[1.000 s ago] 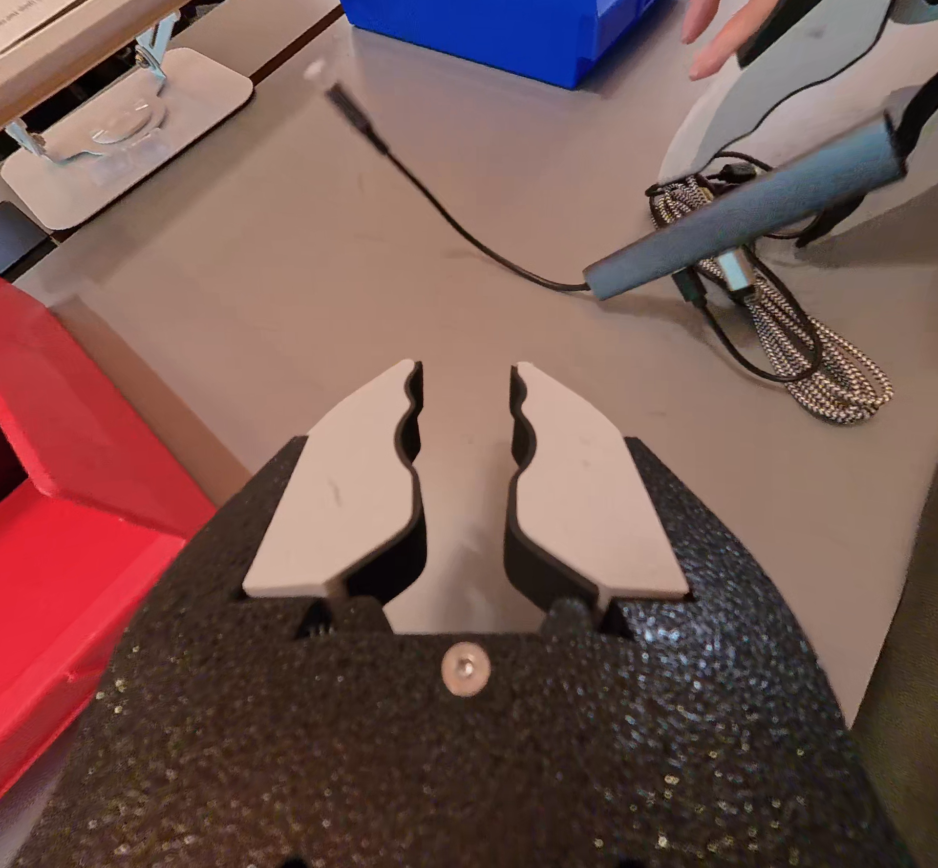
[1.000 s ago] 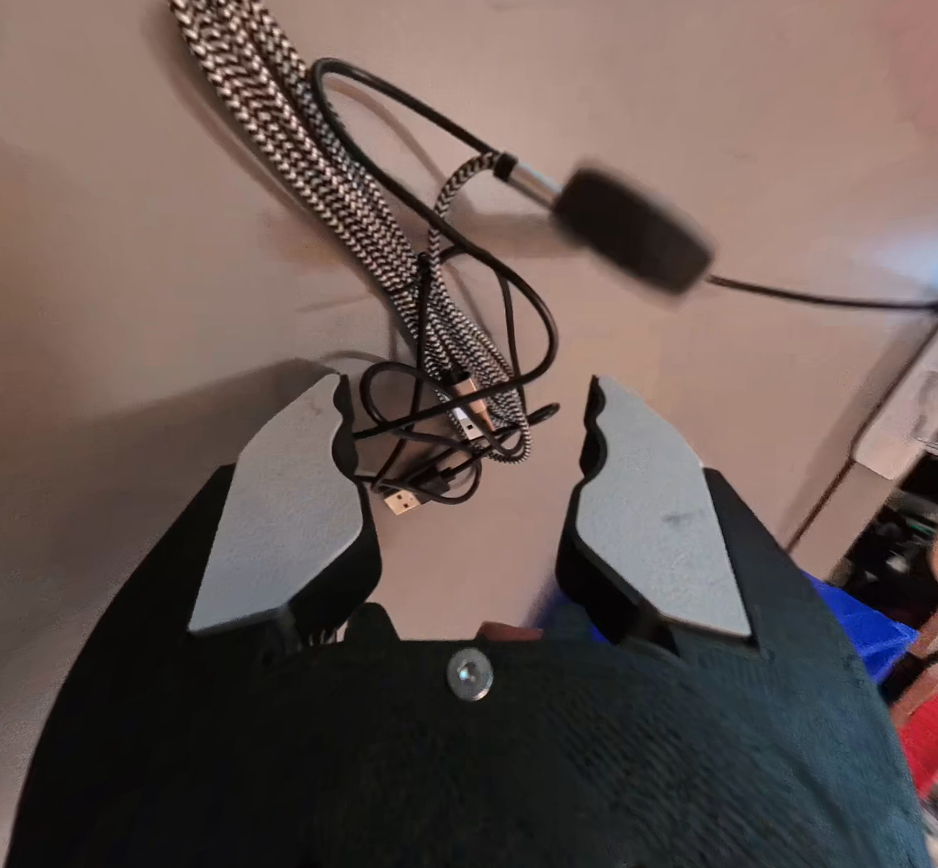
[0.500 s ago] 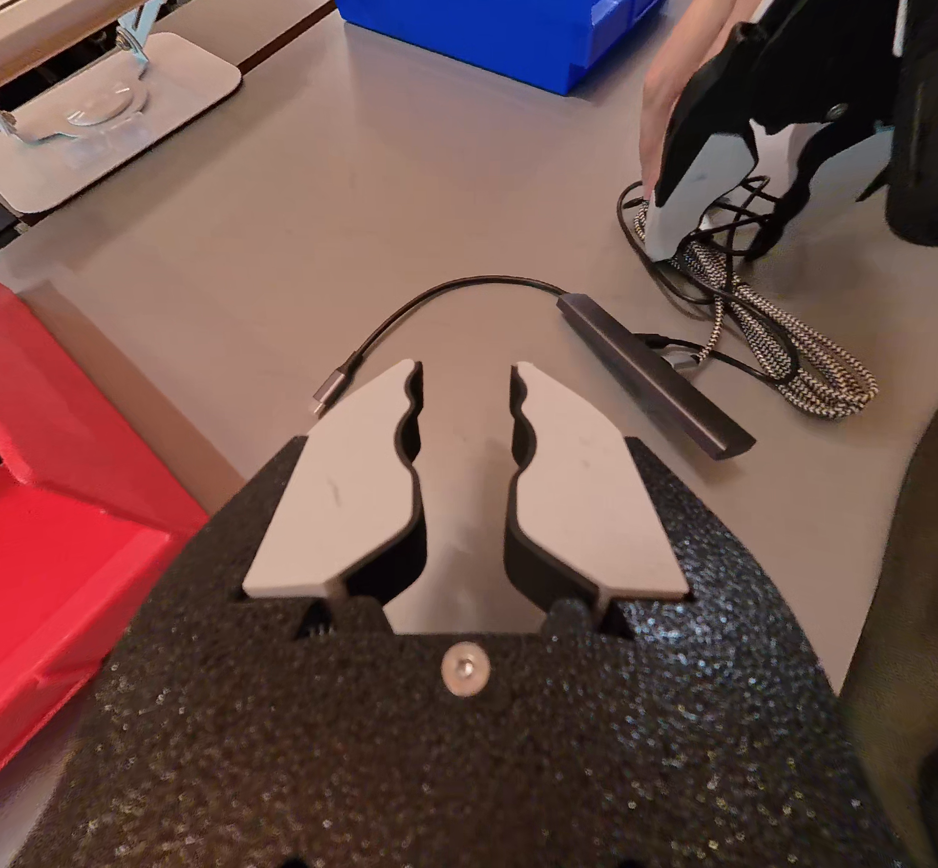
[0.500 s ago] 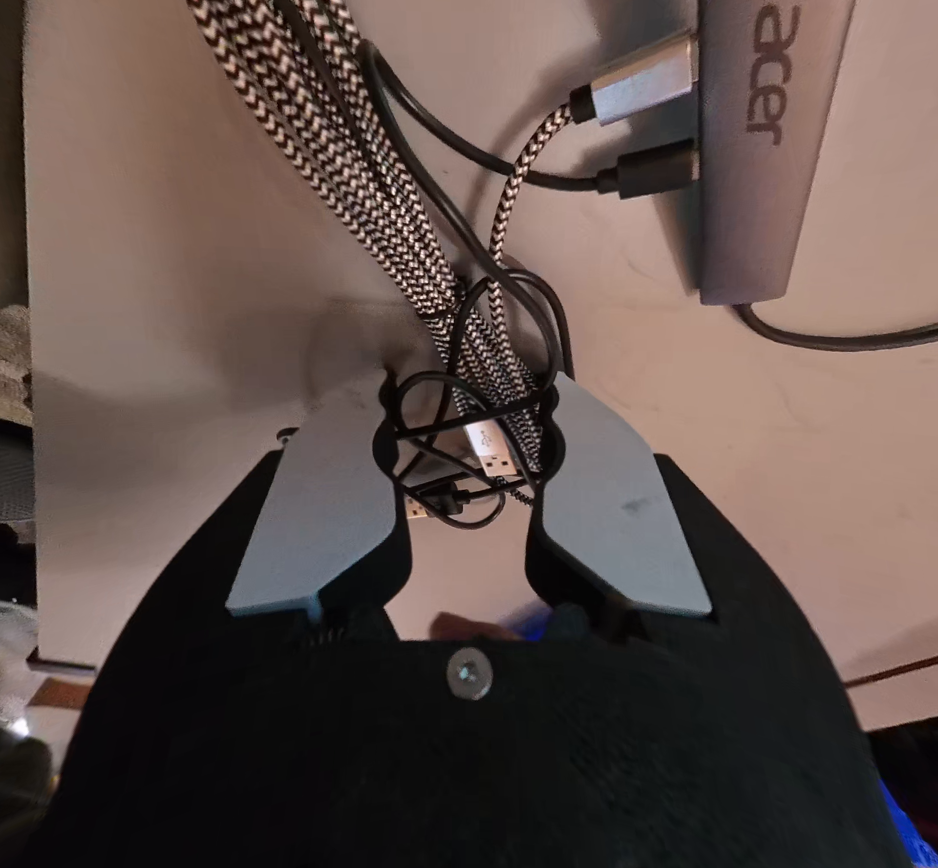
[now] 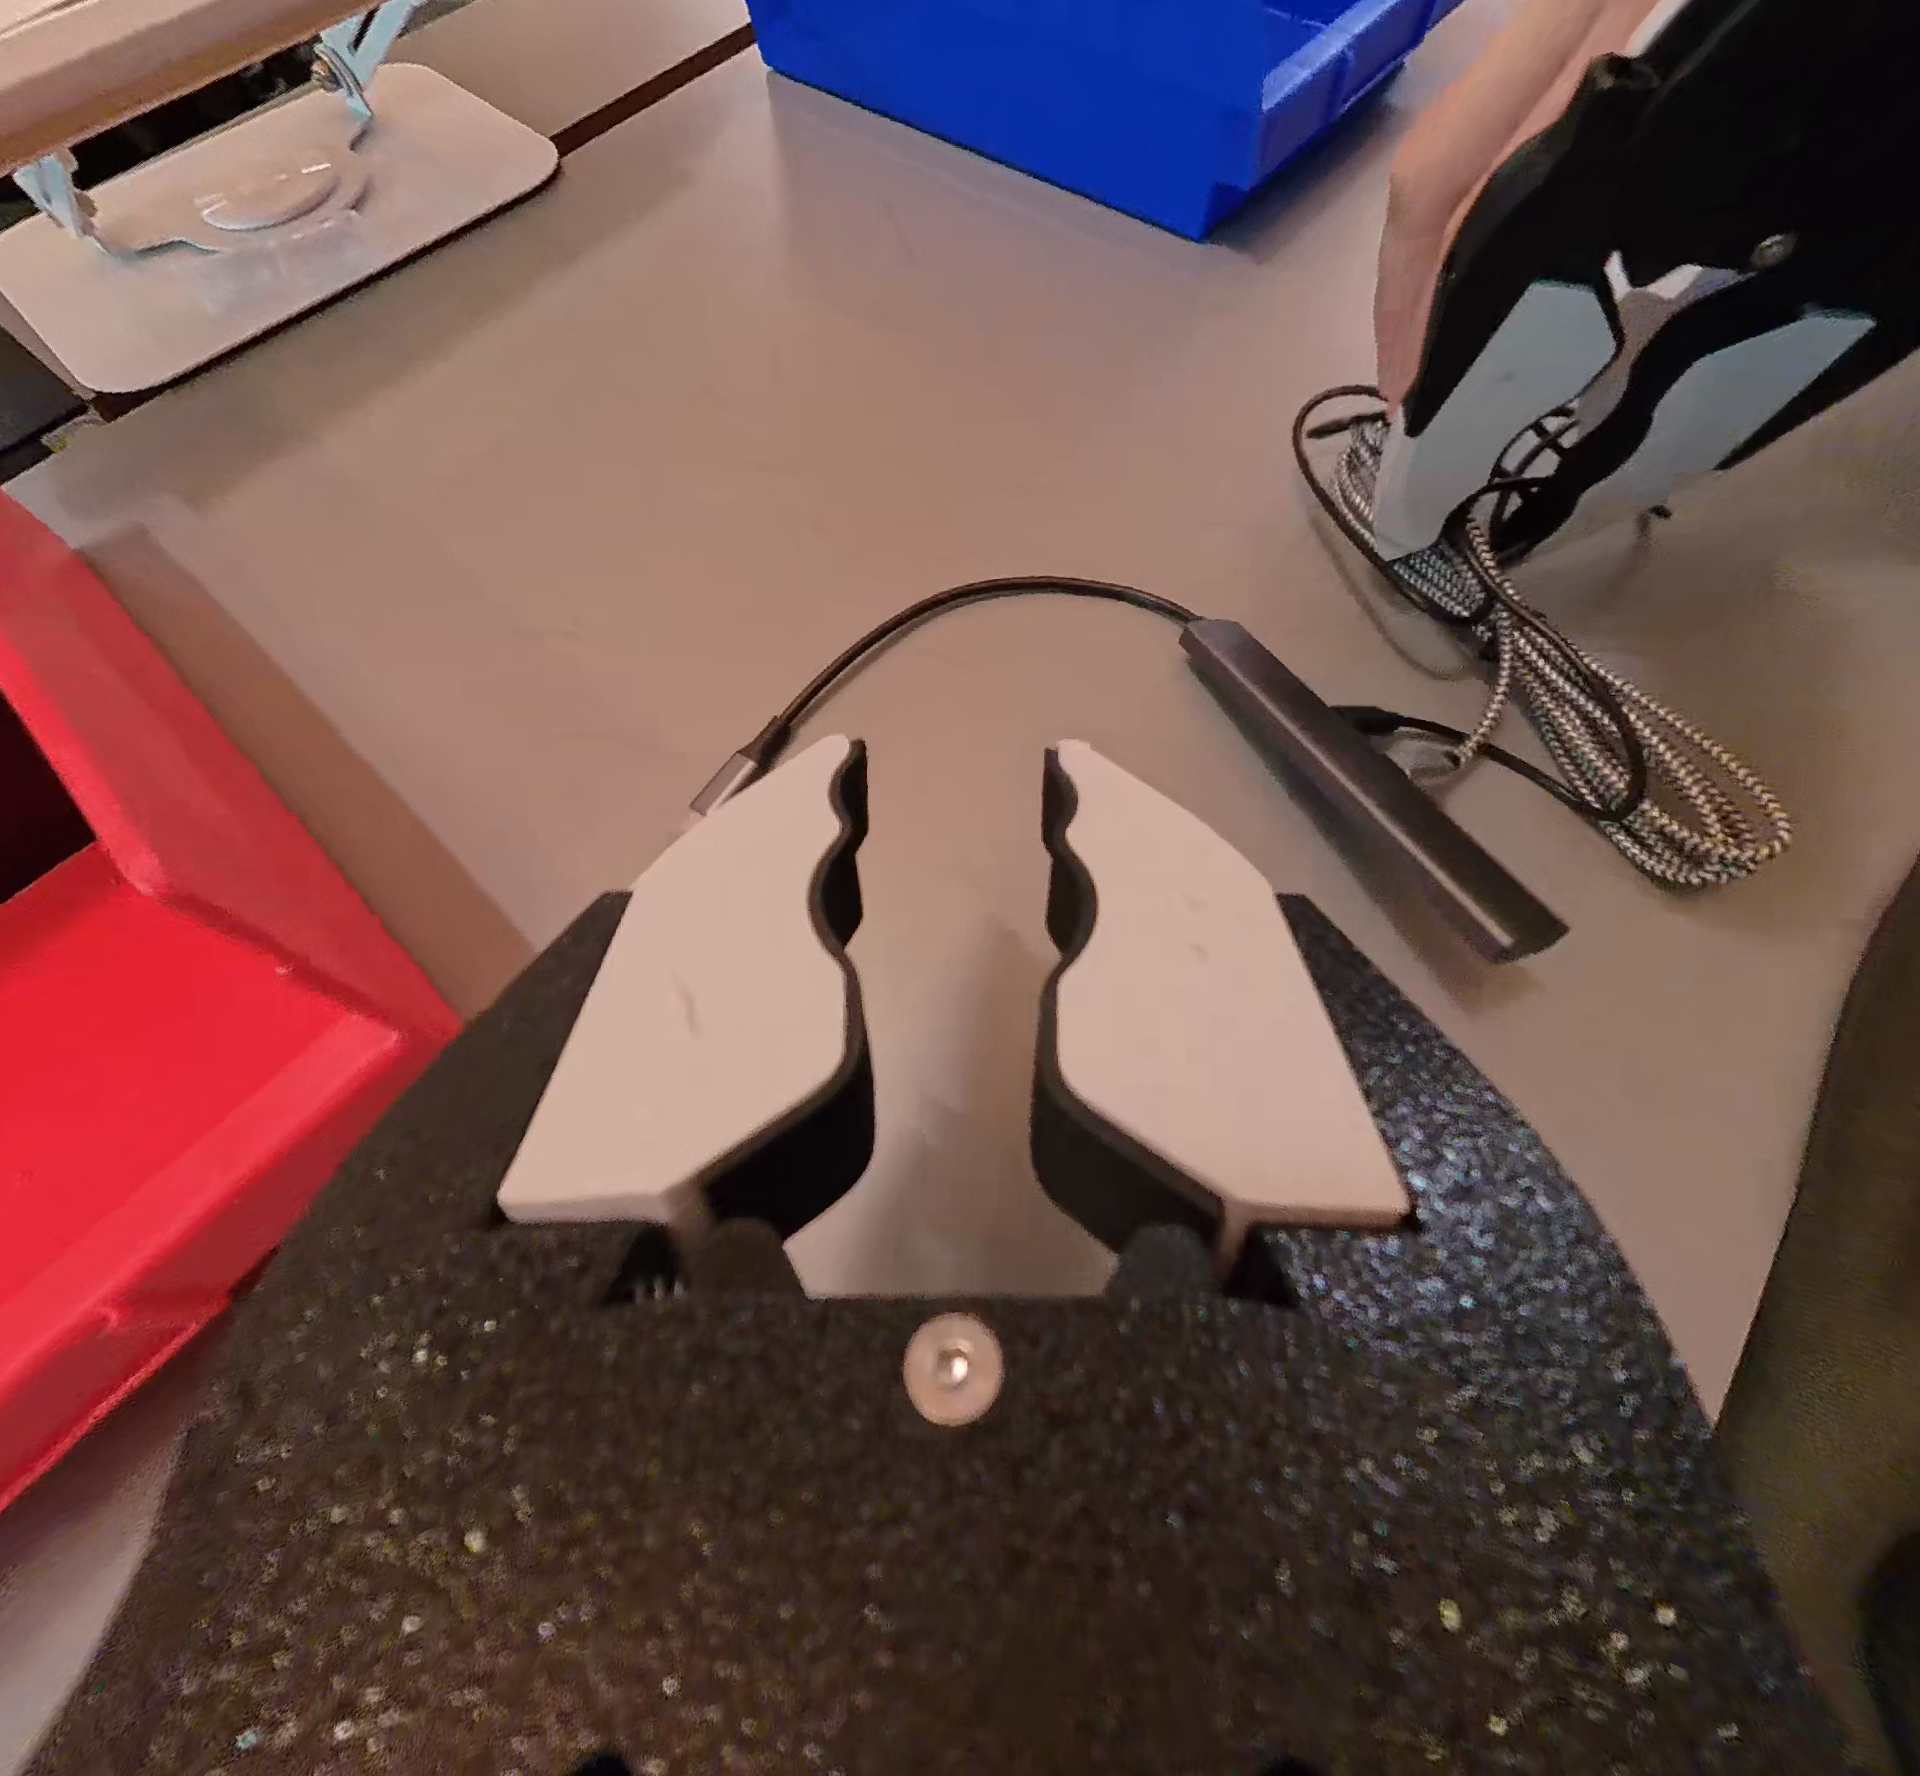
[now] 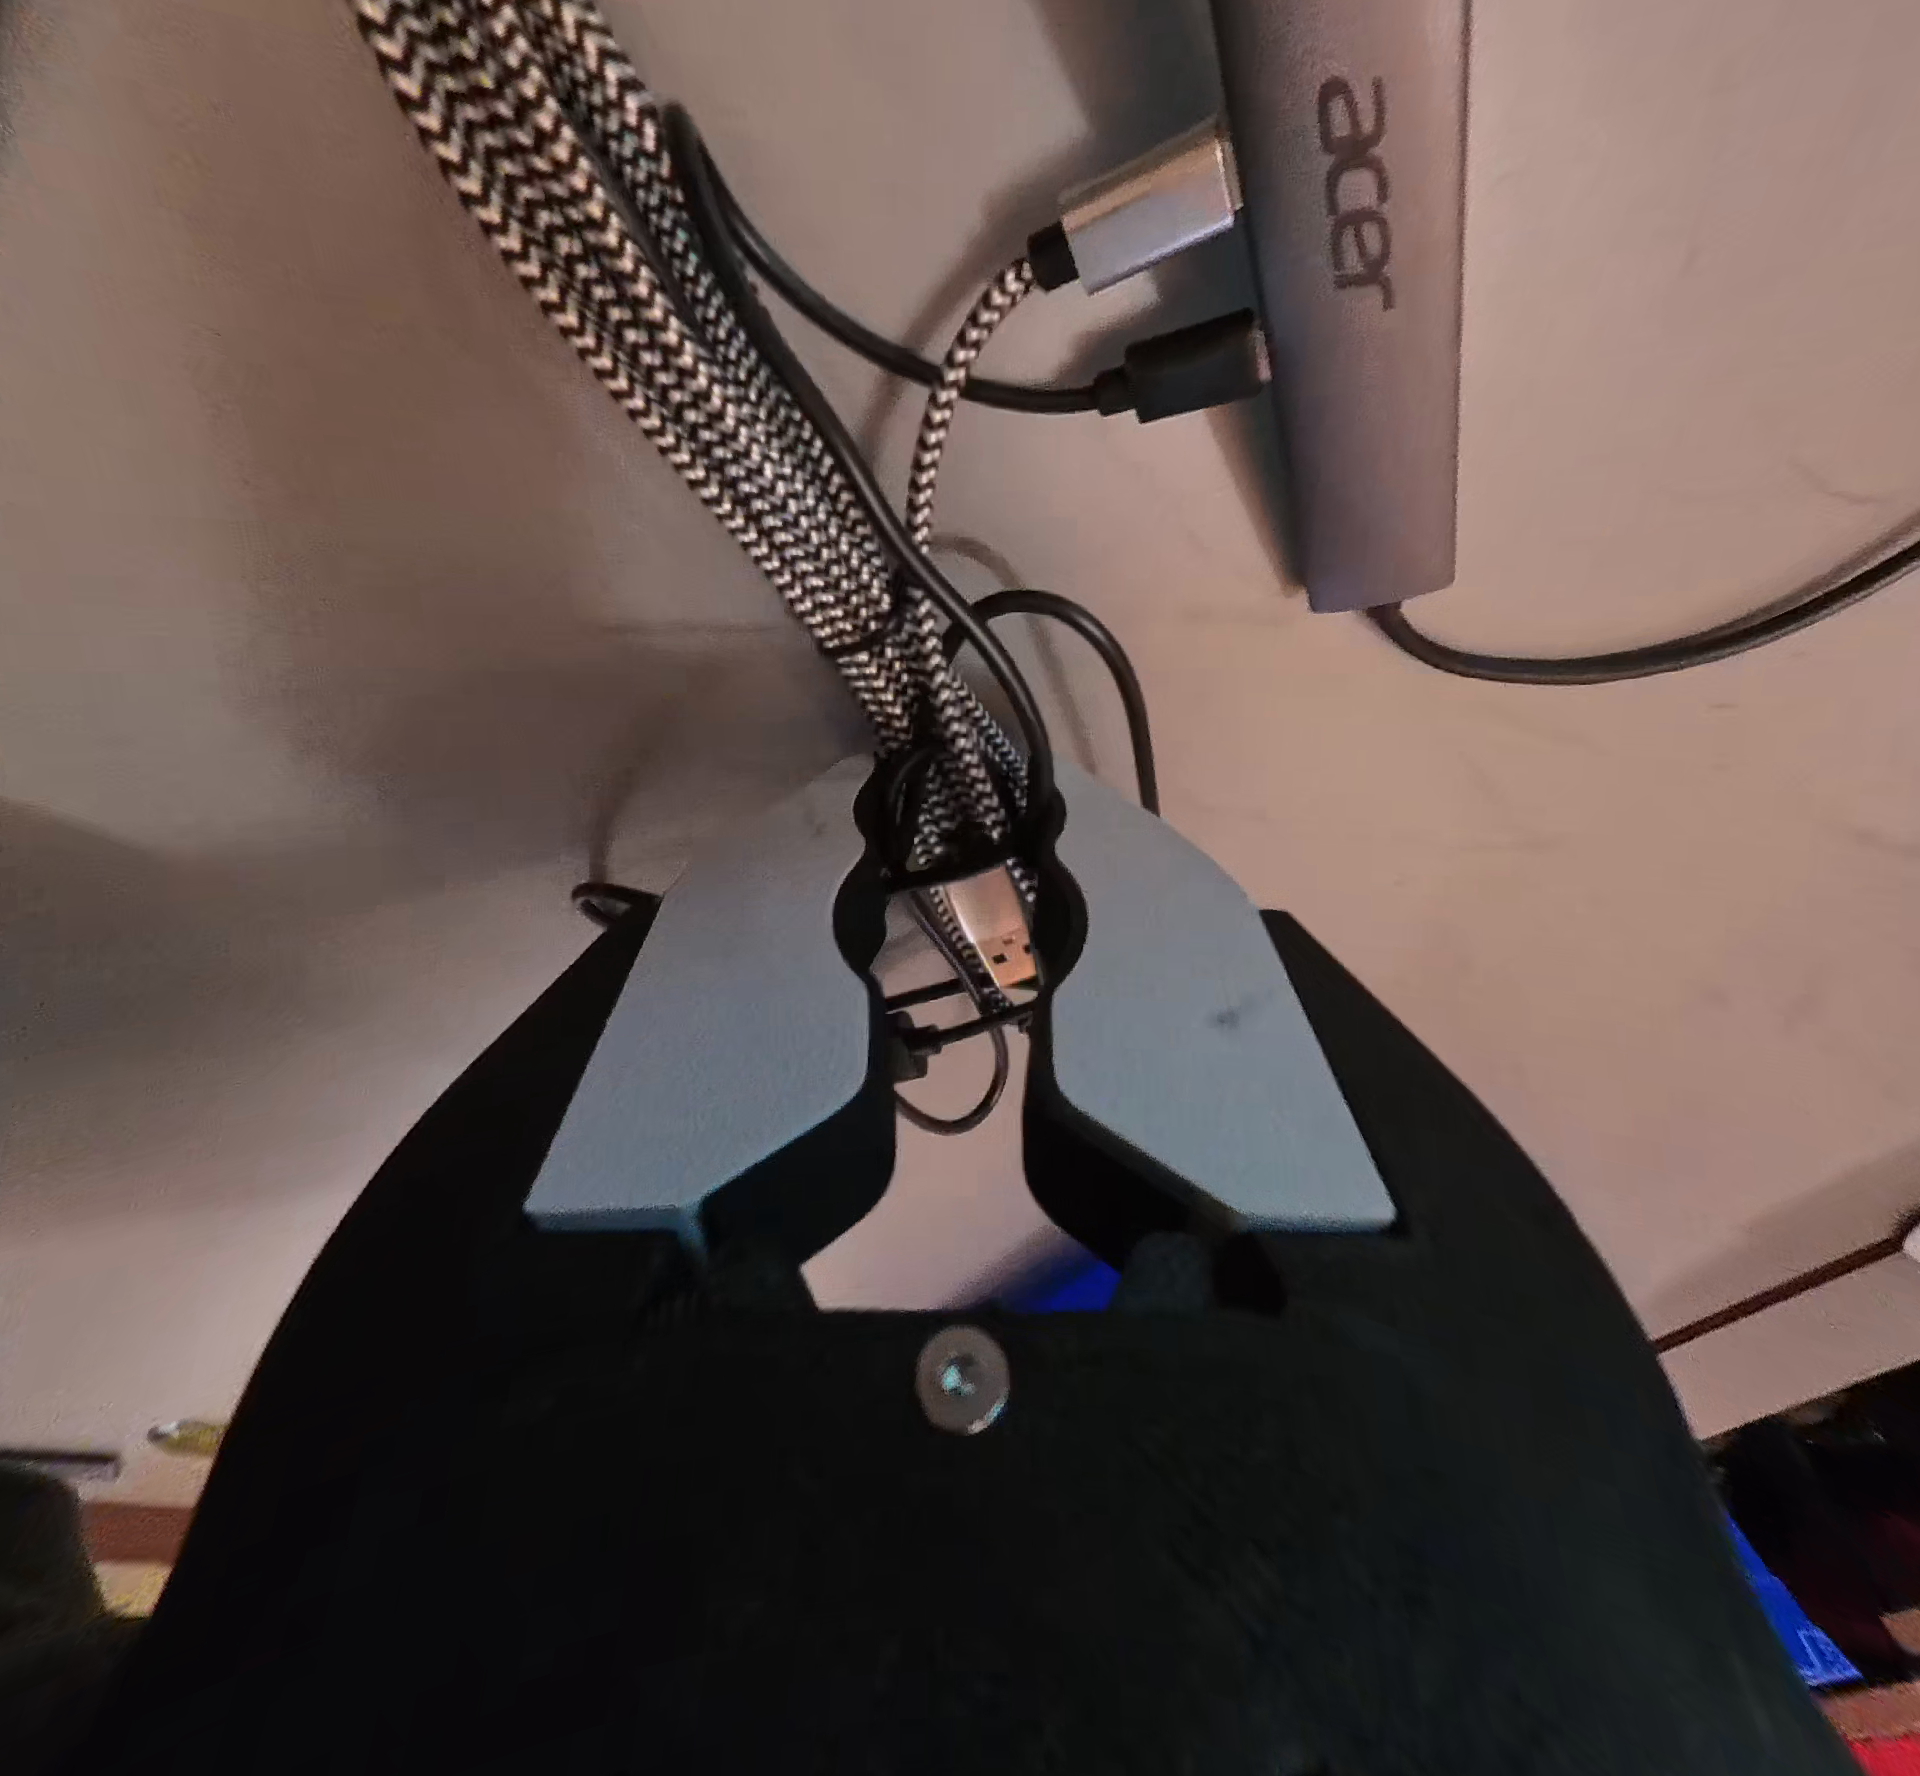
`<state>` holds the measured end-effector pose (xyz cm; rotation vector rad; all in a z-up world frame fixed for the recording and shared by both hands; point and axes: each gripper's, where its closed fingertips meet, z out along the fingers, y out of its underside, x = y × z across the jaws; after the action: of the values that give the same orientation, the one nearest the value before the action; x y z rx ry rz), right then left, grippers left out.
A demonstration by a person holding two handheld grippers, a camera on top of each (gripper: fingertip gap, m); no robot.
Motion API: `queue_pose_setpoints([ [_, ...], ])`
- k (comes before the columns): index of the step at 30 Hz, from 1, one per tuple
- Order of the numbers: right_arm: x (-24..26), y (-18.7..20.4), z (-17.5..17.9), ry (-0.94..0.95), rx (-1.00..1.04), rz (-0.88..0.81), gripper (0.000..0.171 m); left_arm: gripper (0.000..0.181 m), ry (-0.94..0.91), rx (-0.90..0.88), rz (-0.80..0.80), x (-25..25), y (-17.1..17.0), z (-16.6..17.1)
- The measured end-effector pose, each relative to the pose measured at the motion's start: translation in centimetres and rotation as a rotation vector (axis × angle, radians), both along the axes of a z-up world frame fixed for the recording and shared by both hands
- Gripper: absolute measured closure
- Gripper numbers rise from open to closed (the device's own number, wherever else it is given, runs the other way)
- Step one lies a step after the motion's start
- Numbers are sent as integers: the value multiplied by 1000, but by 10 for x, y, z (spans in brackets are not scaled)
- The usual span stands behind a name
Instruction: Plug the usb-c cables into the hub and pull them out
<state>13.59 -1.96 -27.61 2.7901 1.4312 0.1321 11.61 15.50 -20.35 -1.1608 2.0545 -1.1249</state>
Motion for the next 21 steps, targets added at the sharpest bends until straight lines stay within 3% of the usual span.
queue_pose_setpoints([
  [1,-1,3,1,-10,23,2,142,150,2,-5,3,0,1,0],
  [3,2,17,3,-76,118,31,113,150,4,-2,8,0,1,0],
  [8,-1,44,6,-162,221,175,70,150,4,6,-7,0,-3,-1],
  [16,-16,66,0,-63,69,329,75,150,13,-58,-20,-1,-2,-1],
  [21,-12,87,-3,-39,34,288,55,150,15,-114,-10,-5,8,4],
])
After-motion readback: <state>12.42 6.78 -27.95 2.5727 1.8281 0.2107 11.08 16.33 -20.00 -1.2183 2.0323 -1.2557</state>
